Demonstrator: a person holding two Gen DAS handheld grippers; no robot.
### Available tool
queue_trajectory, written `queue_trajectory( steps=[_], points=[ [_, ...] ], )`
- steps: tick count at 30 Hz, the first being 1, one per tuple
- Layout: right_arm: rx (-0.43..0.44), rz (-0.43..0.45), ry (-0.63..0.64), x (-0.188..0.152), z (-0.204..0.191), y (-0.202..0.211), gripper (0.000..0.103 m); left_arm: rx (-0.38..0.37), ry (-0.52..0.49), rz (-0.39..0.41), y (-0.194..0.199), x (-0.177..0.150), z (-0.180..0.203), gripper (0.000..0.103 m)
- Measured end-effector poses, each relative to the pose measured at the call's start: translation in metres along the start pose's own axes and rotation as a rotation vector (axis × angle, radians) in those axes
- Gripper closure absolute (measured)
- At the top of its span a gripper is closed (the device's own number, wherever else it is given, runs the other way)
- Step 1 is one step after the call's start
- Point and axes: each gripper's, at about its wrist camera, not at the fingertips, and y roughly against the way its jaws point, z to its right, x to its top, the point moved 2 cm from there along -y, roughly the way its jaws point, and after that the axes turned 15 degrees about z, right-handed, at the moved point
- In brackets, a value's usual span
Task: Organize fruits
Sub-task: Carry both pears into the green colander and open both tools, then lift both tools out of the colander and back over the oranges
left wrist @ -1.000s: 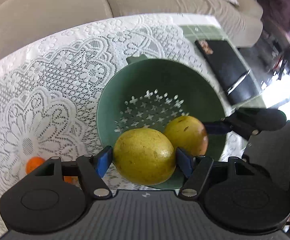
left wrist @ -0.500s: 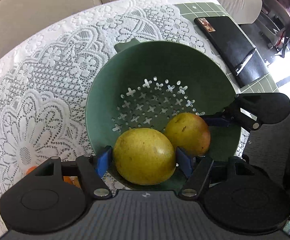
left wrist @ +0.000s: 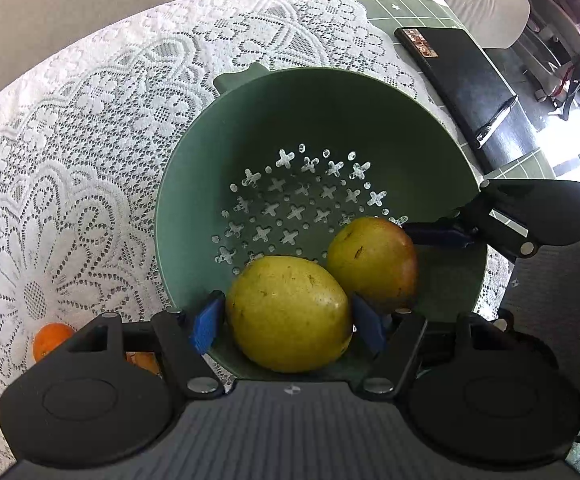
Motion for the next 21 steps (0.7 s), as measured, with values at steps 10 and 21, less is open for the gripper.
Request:
queue_trajectory(
  steps=[10,21],
  points=[
    [-0.044,0.016,0.003,0.007,-0.001,0.015,0.030,0.006,0.013,0.048,0.022,0.007,-0.002,0.021],
    [-0.114,0.094,0.010,0.021,-0.029,0.060,0.024,0.034,0.024,0.180,0.077,-0.003,-0.003,0.021]
  ],
)
